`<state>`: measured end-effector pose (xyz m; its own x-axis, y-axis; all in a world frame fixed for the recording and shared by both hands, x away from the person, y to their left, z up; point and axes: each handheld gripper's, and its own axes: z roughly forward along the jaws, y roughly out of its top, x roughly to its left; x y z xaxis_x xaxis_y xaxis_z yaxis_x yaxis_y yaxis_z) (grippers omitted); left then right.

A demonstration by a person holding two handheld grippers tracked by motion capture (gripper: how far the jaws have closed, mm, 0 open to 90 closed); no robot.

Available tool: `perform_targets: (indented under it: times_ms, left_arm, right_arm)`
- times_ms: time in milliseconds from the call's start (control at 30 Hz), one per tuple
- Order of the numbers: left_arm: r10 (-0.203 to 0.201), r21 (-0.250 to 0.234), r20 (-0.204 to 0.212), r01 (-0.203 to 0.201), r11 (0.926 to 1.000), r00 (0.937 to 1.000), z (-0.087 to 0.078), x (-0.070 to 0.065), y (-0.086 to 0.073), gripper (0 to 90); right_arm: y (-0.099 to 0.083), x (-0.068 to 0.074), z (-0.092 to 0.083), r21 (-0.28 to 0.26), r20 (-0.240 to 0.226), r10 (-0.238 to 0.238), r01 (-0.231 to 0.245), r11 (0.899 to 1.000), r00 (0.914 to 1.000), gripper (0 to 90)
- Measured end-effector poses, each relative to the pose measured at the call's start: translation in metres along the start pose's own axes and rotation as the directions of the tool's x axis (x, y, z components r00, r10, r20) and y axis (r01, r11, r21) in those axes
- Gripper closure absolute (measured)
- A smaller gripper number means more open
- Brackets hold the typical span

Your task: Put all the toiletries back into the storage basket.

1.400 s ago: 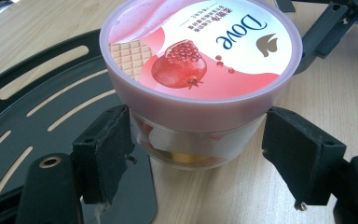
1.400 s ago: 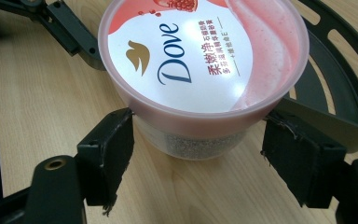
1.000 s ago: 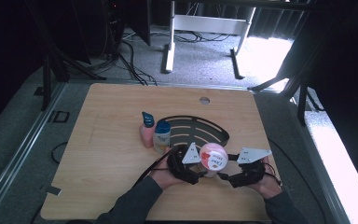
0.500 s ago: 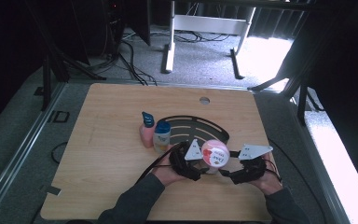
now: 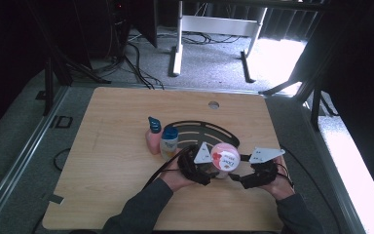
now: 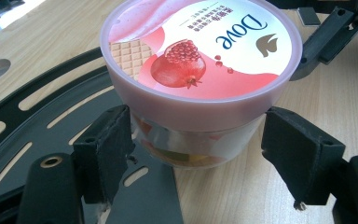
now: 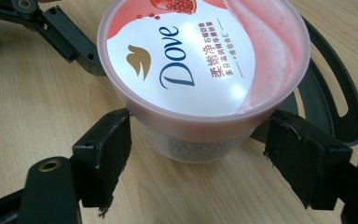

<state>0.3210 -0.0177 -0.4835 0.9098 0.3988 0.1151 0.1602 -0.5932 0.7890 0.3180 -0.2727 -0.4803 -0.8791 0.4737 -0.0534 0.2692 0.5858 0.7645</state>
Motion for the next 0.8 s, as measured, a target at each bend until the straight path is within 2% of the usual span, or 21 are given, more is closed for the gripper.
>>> perform_targets:
  times_ms: [800]
  left_arm:
    - [-0.022, 0.005, -0.006, 0.022, 0.9998, 0.9997, 0.011, 0.012, 0.004, 25.0]
  right_arm:
    - [0.001, -0.016, 0.006, 0.003, 0.001, 0.021, -0.021, 1.0, 0.9998, 22.5]
